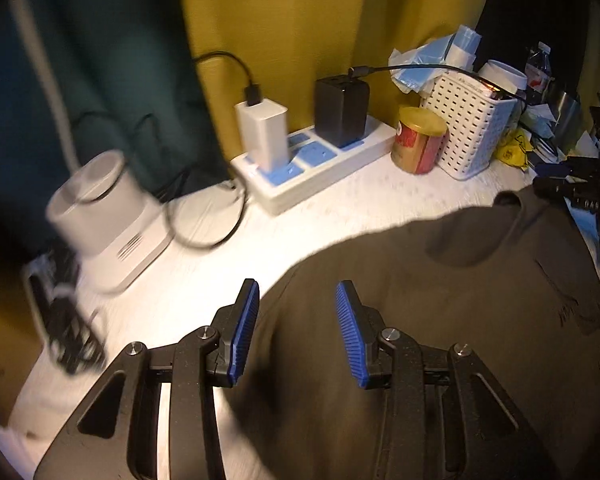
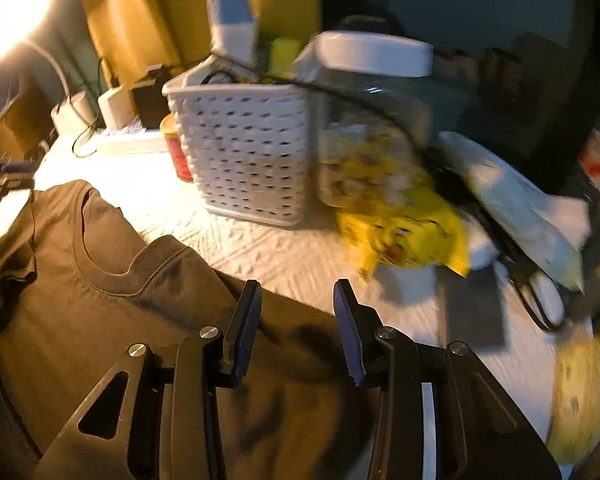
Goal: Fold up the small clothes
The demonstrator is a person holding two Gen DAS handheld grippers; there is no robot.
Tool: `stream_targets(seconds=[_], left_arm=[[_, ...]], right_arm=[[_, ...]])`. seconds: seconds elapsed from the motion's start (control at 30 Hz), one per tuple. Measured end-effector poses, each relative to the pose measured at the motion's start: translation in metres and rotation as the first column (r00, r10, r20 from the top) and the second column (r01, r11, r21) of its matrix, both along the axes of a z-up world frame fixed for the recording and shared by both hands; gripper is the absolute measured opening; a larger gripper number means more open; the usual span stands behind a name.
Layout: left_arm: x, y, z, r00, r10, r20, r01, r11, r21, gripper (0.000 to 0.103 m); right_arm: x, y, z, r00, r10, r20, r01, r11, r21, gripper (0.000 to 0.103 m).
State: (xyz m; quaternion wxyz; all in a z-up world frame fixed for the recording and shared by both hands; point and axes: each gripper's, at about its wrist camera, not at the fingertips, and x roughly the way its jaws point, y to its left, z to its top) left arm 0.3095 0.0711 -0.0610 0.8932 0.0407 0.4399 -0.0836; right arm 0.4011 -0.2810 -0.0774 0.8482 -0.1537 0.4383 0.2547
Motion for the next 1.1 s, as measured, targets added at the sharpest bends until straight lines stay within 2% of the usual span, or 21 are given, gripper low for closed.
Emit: stream_targets(seconds=[0.13,0.23,0.37,0.43,0.53,0.67,0.73,0.77,0.8,0.83,0.9,0.93,0.97,1.1], left_arm=[[0.032,-0.009,-0.013,1.0,-0.003,-0.011,0.003,1.0,-0.002,0.04],[0.049,-0.012,-0.024,0.999,-0.004,-0.04,0.004,1.0,-0.001,0.04],[0.05,-0.019,-0.034,0.996,-0.056,-0.076,0.056,0.998,-0.007,0.04],[0.047,-0.024,-0.04,0.991,-0.092,-0.099,0.092,0.996,-0.013,0.04],[0.043,-0.028,-0.044,0.989,-0.11,-0.098,0.11,0.994,-0.004,0.058],[0.043,-0.027,-0.046,0.989,-0.104,-0.101,0.103,0.995,-0.013,0.06],[0.041,-0.028,-0.047,0.99,-0.111,-0.091,0.111,0.994,-0.008,0.06],[0.04,-0.029,-0.048,0.989,-0.118,-0.086,0.118,0.993,-0.008,0.06],[0.038,-0.03,-0.048,0.988,-0.129,-0.081,0.129,0.992,-0.006,0.059],[0.037,-0.031,-0.048,0.988,-0.137,-0.077,0.137,0.991,-0.003,0.055],[0.033,-0.037,-0.047,0.985,-0.161,-0.065,0.161,0.987,-0.002,0.036],[0.031,-0.04,-0.046,0.983,-0.173,-0.06,0.174,0.985,0.001,0.016],[0.031,-0.042,-0.045,0.982,-0.177,-0.058,0.178,0.984,0.006,0.005],[0.024,-0.051,-0.032,0.985,-0.169,0.023,0.168,0.984,0.057,0.005]], right_arm=[[0.011,0.013,-0.011,0.999,0.042,-0.032,-0.043,0.999,-0.01,0.04],[0.011,0.018,-0.013,0.994,0.094,-0.058,-0.094,0.995,0.017,0.04],[0.005,0.031,-0.016,0.98,0.184,-0.082,-0.185,0.983,-0.004,0.04],[0.0,0.041,-0.025,0.968,0.231,-0.101,-0.237,0.97,-0.051,0.04],[-0.002,0.046,-0.026,0.964,0.256,-0.075,-0.261,0.963,-0.068,0.04],[0.002,0.047,-0.027,0.961,0.259,-0.092,-0.264,0.964,-0.04,0.04],[0.0,0.051,-0.028,0.956,0.279,-0.087,-0.282,0.959,-0.025,0.028],[-0.002,0.054,-0.028,0.948,0.305,-0.095,-0.308,0.951,-0.013,0.008],[-0.006,0.058,-0.028,0.938,0.334,-0.096,-0.336,0.942,-0.011,0.005],[-0.011,0.062,-0.028,0.937,0.343,-0.072,-0.346,0.937,-0.041,0.005],[-0.016,0.066,-0.027,0.938,0.345,-0.044,-0.348,0.934,-0.083,0.004],[-0.016,0.066,-0.026,0.943,0.332,-0.02,-0.332,0.938,-0.1,0.004],[-0.015,0.067,-0.025,0.951,0.308,0.017,-0.304,0.945,-0.117,0.004],[-0.001,0.052,-0.003,0.967,0.194,0.162,-0.179,0.978,-0.106,0.004]])
